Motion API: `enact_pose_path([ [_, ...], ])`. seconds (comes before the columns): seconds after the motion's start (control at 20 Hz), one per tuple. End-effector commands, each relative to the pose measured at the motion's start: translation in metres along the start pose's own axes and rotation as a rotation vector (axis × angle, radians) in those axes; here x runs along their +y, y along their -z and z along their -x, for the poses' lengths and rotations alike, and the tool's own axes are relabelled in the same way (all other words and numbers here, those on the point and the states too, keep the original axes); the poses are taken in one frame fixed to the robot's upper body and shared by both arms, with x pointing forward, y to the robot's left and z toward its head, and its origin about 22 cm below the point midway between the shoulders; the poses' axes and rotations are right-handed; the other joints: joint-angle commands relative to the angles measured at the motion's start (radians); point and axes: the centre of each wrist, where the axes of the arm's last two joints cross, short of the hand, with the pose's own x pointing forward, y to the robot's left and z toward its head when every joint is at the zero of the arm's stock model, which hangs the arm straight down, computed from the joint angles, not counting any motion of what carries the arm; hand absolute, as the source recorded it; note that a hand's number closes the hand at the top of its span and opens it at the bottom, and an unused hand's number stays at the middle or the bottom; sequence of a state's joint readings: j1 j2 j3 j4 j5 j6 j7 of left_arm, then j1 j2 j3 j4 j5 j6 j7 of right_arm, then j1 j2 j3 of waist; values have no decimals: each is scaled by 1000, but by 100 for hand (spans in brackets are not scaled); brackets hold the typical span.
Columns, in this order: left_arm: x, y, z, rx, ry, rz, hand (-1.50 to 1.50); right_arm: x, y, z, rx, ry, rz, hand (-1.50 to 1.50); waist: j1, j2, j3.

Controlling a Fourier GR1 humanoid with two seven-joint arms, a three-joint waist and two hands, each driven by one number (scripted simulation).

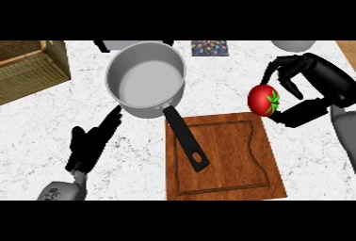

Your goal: Pick the tomato from the cutting board and place it in the pot

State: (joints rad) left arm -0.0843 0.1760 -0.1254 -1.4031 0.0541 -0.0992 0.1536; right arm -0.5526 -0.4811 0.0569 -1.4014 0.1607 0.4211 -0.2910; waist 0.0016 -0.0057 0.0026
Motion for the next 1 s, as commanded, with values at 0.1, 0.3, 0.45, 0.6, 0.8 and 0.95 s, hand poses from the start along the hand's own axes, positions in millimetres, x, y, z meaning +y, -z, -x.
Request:
enact_pose_path([
  [0.1,7,-4,5,30,-13,12,0,34,46,-48,24,-111,-77,150,3,3,-3],
  [0.3,-4,-7,10,24,-13,19,0,52,78,-61,49,-214,-159,150,11,6,-3],
  [0.45,-13,4,22,32,0,36,0,73,107,-85,36,-231,-176,150,7,8,-3],
  [0.6,3,-1,12,11,-5,-5,0,93,115,-93,48,-369,-218,150,10,6,-3],
  [0.8,10,-14,18,27,2,27,0,115,129,-103,82,-634,-242,150,22,4,-4],
  [0.95,8,-1,-7,28,15,16,0,142,146,-98,131,-725,-289,150,25,9,-3],
])
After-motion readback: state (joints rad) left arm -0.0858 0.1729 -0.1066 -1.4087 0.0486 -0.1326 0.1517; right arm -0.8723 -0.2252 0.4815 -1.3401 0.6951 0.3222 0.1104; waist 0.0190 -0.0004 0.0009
